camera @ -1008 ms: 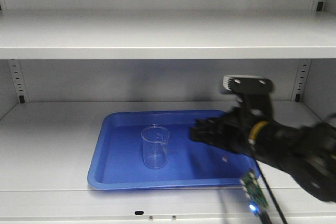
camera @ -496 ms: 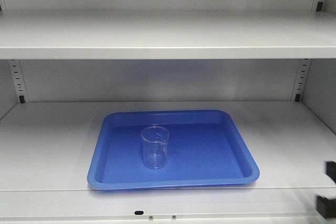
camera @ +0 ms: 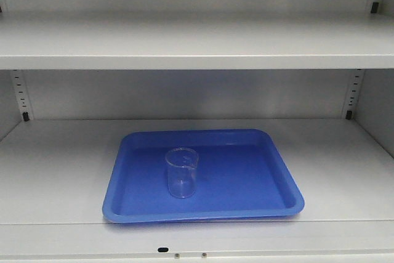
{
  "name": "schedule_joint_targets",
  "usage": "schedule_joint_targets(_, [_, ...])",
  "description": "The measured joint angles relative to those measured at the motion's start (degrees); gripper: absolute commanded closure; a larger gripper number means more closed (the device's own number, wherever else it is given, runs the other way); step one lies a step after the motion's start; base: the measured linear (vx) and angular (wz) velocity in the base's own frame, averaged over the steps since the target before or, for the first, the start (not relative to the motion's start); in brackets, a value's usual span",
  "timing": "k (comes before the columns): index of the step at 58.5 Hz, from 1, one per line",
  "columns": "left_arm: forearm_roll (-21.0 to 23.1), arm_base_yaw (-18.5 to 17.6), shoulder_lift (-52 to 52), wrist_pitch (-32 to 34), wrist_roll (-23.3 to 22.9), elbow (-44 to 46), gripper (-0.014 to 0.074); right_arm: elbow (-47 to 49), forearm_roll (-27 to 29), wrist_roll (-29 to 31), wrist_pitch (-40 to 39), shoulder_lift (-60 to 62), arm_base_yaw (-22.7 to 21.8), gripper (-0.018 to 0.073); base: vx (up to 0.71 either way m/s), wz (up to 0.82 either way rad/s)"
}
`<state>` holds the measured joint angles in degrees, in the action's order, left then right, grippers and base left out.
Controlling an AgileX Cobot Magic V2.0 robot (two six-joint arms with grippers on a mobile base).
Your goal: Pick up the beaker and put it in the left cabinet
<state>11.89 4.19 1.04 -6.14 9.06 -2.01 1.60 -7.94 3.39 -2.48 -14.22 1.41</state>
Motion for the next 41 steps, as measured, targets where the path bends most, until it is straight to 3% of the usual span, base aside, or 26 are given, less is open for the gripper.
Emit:
schedule_joint_targets(12, [0.00, 0.00, 0.00, -0.01, 0.00, 0.00, 0.0603, -3.28, 1.39, 0.07, 2.48, 14.05, 0.00, 0.0565, 0.00, 0.00])
schedule_joint_targets(41, [0.00, 0.00, 0.00, 0.03, 0.00, 0.00, 0.0603, -3.28, 1.75, 0.13, 3.64, 14.76, 0.00, 0.0565, 0.00, 0.00])
